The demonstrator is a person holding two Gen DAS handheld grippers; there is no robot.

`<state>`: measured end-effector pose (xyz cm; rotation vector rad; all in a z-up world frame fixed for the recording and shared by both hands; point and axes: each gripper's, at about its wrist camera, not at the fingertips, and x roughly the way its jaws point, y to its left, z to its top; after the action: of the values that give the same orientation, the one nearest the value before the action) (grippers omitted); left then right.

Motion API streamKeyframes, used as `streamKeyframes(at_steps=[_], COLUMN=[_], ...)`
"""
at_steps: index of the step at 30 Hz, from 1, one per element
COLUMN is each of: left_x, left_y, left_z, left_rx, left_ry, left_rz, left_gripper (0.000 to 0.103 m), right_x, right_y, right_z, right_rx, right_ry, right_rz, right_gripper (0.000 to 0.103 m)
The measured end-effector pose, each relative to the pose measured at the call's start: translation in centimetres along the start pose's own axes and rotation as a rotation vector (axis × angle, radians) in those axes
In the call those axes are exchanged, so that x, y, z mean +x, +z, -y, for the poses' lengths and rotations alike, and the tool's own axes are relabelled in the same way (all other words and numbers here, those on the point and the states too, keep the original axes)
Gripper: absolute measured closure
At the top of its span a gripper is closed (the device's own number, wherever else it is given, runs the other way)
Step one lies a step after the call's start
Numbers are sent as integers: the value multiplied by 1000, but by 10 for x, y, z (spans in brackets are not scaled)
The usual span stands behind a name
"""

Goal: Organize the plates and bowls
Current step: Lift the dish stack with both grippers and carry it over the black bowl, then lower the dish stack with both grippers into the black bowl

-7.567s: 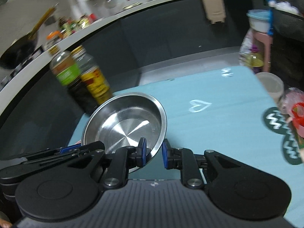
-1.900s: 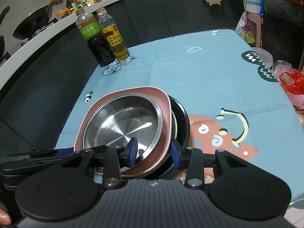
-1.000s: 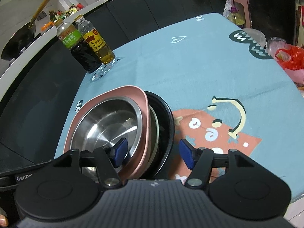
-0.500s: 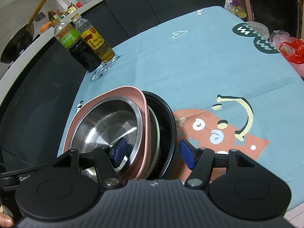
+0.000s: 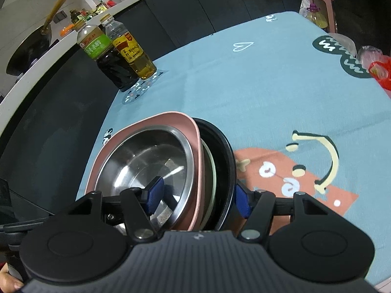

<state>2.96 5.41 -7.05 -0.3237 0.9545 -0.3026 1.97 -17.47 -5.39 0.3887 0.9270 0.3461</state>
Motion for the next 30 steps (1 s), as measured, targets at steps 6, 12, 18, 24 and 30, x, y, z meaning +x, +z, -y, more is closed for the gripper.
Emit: streamKeyframes(at_steps=[6, 12, 18, 24, 30], left_x=[-1, 0, -1, 1, 1], left_y=[4, 8, 11, 18, 29], left_z=[1, -1, -1, -1, 2], left_rx=[24, 33, 37, 36, 44], left_ry=[10, 8, 2, -1, -2], left_rz=[15, 29, 50, 52, 68], left_gripper=[35, 36, 36, 36, 36], right_x=[1, 4, 4, 5, 6], right_y=[2, 7, 11, 16, 26], right_z=[-1, -4, -7, -7, -9], right_rx=[-14, -31, -46, -43, -47], right_ry=[-6, -11, -13, -20, -18], right_rz=[8, 12, 28, 29, 32], right_gripper=[43, 44, 44, 44, 44])
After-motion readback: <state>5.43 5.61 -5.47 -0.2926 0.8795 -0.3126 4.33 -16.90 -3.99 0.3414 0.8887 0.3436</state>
